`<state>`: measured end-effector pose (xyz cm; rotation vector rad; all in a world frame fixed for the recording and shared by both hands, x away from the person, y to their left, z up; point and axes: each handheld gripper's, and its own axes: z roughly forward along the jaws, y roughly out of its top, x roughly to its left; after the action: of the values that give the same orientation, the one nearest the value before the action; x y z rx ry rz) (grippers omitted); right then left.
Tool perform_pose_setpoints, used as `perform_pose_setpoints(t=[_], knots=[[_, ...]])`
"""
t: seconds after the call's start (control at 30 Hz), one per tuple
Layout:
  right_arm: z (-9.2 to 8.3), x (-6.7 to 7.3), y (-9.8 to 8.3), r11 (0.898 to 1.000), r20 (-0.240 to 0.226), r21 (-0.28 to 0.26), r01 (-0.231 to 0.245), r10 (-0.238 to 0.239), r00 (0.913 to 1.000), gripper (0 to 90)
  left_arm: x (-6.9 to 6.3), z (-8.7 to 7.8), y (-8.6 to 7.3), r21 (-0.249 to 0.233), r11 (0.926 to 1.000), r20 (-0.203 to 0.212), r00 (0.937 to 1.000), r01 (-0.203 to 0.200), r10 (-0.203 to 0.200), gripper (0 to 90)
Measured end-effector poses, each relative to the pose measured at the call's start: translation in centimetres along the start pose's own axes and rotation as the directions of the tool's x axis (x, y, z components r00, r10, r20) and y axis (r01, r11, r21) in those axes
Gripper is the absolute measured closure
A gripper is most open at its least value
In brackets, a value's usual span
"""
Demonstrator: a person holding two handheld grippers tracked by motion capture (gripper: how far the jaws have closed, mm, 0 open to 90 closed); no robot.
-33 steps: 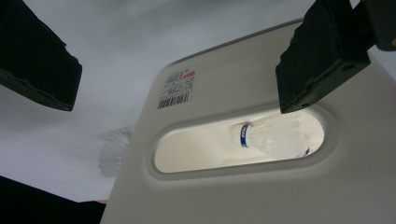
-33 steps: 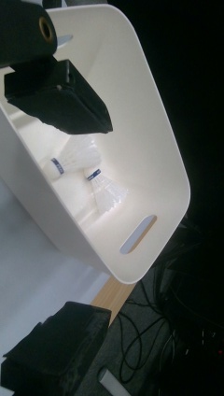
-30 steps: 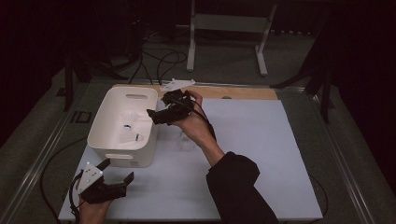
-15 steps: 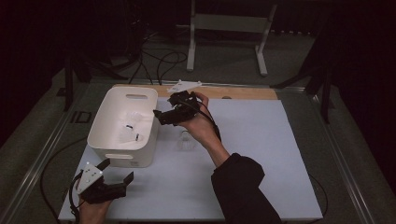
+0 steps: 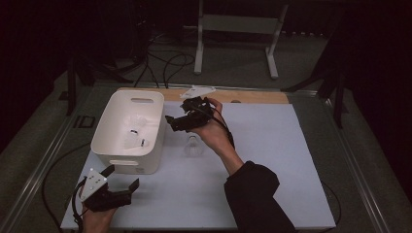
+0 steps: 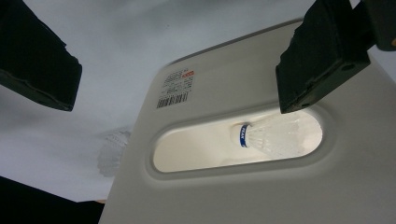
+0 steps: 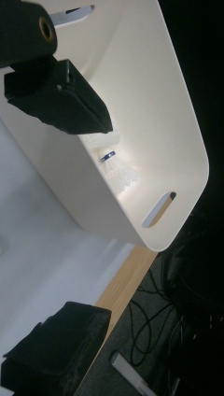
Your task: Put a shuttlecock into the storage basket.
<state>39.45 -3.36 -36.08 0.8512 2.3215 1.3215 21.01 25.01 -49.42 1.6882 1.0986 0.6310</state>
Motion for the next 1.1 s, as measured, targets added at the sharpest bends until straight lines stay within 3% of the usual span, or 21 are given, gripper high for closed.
perform_pose_setpoints(t=[1.1], knots=[[-1.0,-1.8,-2.0,1.000,0.053,0.018,-0.023,0.022,0.9984,8.4,0.0,-0.1,0.0,0.001,1.0000,-0.001,1.0000,0.000,0.000,1.0]])
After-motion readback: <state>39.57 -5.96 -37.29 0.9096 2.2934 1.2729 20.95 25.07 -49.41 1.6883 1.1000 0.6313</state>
